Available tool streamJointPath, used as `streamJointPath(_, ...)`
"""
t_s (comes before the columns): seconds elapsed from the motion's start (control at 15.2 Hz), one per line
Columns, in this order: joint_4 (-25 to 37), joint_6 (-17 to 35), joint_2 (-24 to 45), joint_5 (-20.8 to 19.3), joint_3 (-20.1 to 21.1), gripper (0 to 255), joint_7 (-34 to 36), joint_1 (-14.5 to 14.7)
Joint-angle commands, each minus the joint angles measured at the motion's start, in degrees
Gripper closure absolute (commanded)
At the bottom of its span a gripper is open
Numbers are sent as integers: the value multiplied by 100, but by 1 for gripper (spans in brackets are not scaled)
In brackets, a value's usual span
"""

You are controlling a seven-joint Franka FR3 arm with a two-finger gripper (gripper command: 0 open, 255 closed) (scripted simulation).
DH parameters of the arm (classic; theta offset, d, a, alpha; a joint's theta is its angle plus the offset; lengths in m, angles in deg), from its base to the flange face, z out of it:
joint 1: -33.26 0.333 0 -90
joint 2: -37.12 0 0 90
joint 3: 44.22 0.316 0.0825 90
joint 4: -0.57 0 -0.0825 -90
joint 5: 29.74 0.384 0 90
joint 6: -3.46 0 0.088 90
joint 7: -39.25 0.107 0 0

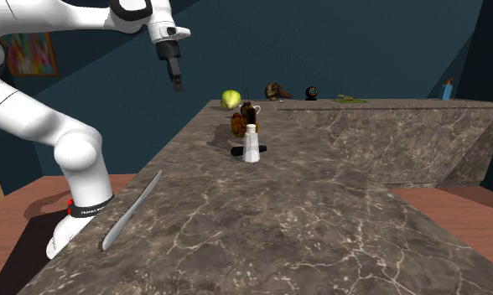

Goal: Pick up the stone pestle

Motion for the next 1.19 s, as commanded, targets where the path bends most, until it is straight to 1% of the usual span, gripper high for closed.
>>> streamJointPath(0.0, 0, 0, 0, 0, 0, 0, 0, 0)
streamJointPath(0.59, 227, 596, 1250, -262, -1009, 0, -744, -293)
streamJointPath(0.86, 470, 825, 1923, -278, -1436, 0, -1093, -395)
streamJointPath(1.12, 800, 1017, 2663, -209, -1848, 0, -1467, -484)
